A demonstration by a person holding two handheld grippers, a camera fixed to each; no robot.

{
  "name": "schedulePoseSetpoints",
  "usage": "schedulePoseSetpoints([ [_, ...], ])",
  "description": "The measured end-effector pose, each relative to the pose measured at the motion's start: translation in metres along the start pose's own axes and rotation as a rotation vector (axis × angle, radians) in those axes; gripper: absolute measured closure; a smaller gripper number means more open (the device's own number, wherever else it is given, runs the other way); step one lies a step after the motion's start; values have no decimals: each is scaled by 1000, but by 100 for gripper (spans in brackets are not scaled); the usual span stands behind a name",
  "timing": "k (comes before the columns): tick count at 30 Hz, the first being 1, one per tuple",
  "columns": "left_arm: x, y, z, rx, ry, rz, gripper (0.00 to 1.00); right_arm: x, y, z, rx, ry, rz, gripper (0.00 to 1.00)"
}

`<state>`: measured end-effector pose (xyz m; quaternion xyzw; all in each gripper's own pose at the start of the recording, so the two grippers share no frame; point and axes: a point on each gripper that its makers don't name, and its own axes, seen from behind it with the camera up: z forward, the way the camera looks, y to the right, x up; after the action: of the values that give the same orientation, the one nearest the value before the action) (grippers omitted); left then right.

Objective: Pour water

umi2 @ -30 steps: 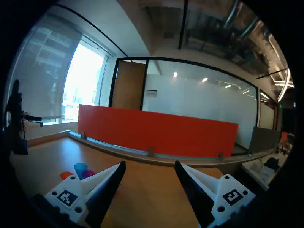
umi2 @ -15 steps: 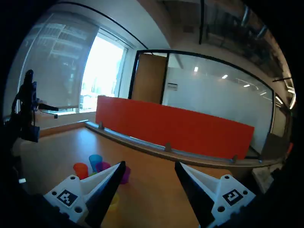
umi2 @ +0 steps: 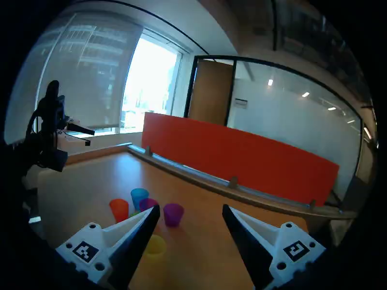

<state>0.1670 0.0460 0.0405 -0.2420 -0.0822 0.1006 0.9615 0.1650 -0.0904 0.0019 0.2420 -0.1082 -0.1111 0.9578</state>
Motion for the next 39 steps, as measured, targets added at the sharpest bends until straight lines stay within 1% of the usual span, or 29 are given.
schedulePoseSetpoints([
  [6, -1, 8, 5, -47, -14, 8, 6, 1, 1, 1, 18, -12, 17, 0],
  [12, -8, 8, 13, -81, -41, 6, 6, -1, -2, 2, 42, -34, 12, 0],
  [18, -15, 13, 23, -136, -66, -3, 6, -7, -10, 5, 82, -61, 0, 0],
  [21, -19, 15, 30, -161, -78, -2, 6, -13, -14, 6, 101, -80, -10, 0],
  [27, -32, 15, 48, -182, -117, 13, 6, -25, -19, 11, 118, -108, -25, 0],
  [33, -47, 20, 66, -215, -147, 35, 6, -31, -23, 18, 135, -121, -24, 0],
  [39, -62, 21, 82, -235, -177, 43, 6, -35, -26, 24, 151, -128, -19, 0],
])
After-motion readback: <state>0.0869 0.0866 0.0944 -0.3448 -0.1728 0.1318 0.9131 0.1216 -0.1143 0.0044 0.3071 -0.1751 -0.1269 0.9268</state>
